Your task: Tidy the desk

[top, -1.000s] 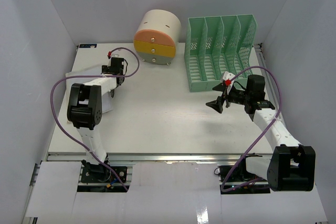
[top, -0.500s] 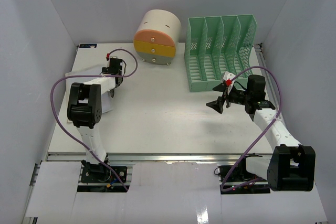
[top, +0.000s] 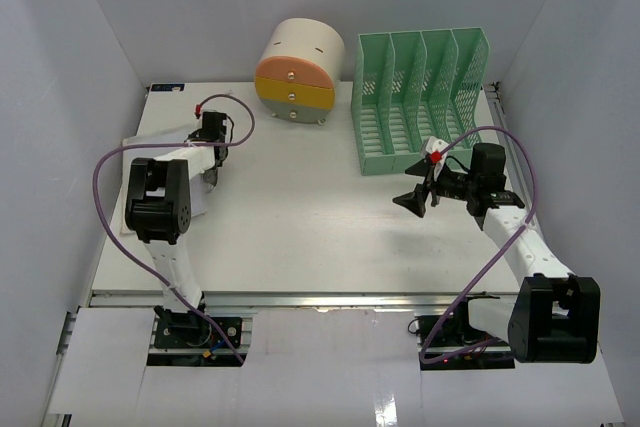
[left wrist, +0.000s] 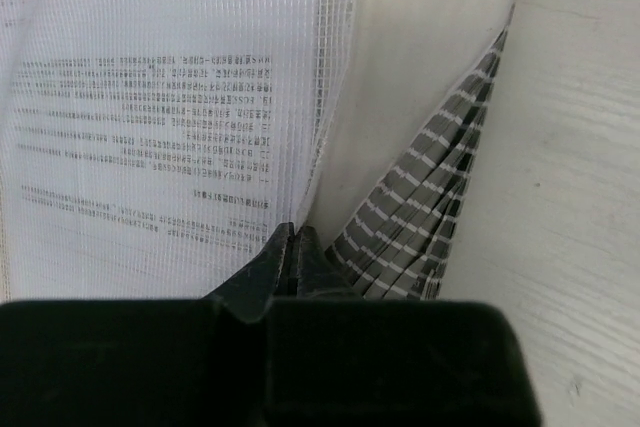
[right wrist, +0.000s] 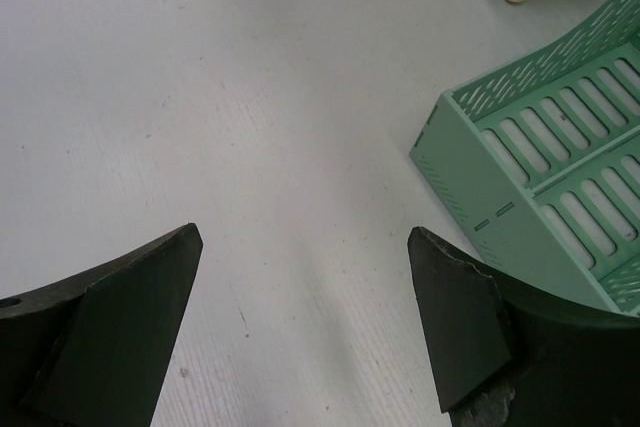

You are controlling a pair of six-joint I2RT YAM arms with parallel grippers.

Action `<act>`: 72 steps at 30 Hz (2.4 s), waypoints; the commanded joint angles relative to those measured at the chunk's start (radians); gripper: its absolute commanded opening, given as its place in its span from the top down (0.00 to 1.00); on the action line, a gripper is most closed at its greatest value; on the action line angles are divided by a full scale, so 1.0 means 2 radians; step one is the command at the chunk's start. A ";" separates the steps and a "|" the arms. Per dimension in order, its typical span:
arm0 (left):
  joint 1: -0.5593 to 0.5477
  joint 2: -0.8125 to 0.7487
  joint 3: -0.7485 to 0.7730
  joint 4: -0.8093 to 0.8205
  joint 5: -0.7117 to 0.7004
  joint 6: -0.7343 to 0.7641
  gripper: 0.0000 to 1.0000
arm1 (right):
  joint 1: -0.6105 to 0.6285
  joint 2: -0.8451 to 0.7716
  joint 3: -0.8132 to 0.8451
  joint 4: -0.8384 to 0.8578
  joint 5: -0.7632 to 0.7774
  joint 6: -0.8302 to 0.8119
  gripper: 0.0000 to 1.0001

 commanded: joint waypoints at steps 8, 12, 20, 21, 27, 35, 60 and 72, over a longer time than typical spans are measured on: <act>-0.012 -0.201 -0.028 -0.039 0.235 -0.077 1.00 | 0.005 0.010 0.004 0.064 -0.041 0.082 0.06; -0.021 -0.259 -0.060 -0.037 0.305 -0.097 1.00 | 0.019 0.017 0.001 0.083 -0.044 0.121 0.05; -0.023 -0.366 -0.133 -0.003 0.516 -0.133 1.00 | 0.064 0.028 -0.006 0.152 -0.036 0.220 0.03; -0.023 -0.380 -0.139 0.000 0.536 -0.136 1.00 | 0.070 0.031 -0.009 0.165 -0.043 0.233 0.04; -0.023 -0.428 -0.134 0.007 0.615 -0.157 1.00 | 0.112 0.039 -0.006 0.204 -0.029 0.255 0.06; -0.023 -0.446 -0.119 0.018 0.667 -0.176 1.00 | 0.116 0.043 0.033 0.229 -0.063 0.239 0.10; -0.028 -0.444 -0.031 0.169 0.763 -0.370 1.00 | 0.119 0.345 0.069 0.943 0.003 0.921 0.10; -0.047 -0.423 0.000 0.200 0.750 -0.422 1.00 | 0.160 0.418 0.227 0.967 0.038 0.961 0.10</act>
